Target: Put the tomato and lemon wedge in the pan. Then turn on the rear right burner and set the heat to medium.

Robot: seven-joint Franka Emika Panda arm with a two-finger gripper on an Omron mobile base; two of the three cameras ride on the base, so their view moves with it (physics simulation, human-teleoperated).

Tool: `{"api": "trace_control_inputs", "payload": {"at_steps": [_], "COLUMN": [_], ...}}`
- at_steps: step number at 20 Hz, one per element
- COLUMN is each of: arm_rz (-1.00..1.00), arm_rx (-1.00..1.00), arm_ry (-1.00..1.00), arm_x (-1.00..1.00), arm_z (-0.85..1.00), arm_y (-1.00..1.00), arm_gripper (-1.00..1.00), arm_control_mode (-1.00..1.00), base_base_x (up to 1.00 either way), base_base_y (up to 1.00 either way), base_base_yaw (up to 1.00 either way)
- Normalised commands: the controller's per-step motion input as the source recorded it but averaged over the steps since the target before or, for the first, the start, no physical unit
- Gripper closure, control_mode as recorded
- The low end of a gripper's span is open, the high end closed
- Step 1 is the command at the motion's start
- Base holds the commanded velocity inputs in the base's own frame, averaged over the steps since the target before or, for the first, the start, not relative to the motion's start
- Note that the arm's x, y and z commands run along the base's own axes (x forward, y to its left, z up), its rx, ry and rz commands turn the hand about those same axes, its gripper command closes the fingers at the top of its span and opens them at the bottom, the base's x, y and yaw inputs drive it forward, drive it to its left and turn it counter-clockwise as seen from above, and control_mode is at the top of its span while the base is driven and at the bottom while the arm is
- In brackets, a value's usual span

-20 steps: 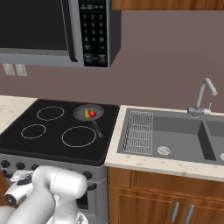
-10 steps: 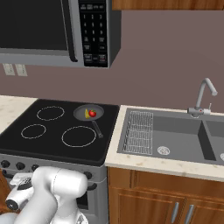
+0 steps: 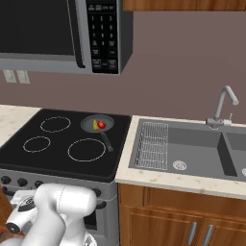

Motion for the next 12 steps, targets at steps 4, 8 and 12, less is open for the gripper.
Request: {"api": "trace_control_inputs", "payload": {"at_steps": [4, 8, 12], "arm_rz": [0.0, 0.0, 0.0], "arm_rx": [0.0, 0.0, 0.0], "arm_ry": [-0.01, 0.0, 0.0], "arm_x": [0.05, 0.16, 0.21], "arm_z": [0.07, 0.0, 0.0], "arm_y": [0.0, 0.0, 0.0], "arm_gripper": [-1.0, -1.0, -1.0], "arm_control_mode": [-1.0, -1.0, -1.0], "base_base_x": [0.0, 0.0, 0.0], "base_base_y": [0.0, 0.0, 0.0], "base_base_yaw": [0.0, 0.0, 0.0]}}
